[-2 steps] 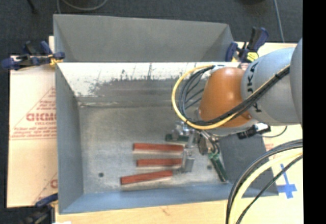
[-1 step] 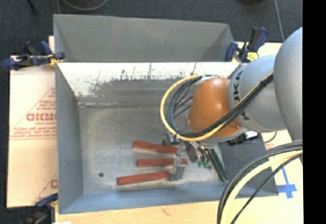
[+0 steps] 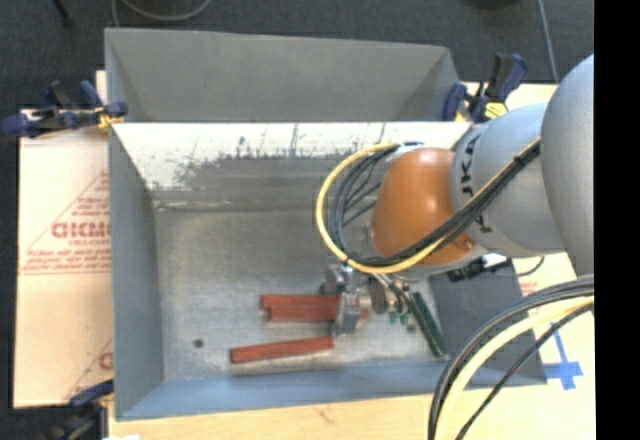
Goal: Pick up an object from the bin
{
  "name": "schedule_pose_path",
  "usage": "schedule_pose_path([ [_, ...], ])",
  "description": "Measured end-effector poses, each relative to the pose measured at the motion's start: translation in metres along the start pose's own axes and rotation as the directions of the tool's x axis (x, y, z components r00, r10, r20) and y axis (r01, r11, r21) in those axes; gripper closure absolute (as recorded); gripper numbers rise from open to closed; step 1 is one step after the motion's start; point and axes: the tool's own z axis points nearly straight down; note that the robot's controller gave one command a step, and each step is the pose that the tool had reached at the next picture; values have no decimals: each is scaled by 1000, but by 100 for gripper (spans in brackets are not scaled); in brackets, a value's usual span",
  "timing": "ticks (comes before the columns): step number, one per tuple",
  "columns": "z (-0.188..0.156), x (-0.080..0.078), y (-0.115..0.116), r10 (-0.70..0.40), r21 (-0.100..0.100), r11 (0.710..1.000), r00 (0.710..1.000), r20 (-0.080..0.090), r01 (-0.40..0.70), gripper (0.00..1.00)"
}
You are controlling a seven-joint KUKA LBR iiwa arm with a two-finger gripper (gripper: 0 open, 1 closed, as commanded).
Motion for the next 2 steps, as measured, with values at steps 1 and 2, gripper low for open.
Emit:
schedule_pose_path([
  [1,-120,-6,-9,17,0,1000,1000,-10,-17,100],
  [2,-275,-16,-39,-289,0,957,957,-10,289,100],
])
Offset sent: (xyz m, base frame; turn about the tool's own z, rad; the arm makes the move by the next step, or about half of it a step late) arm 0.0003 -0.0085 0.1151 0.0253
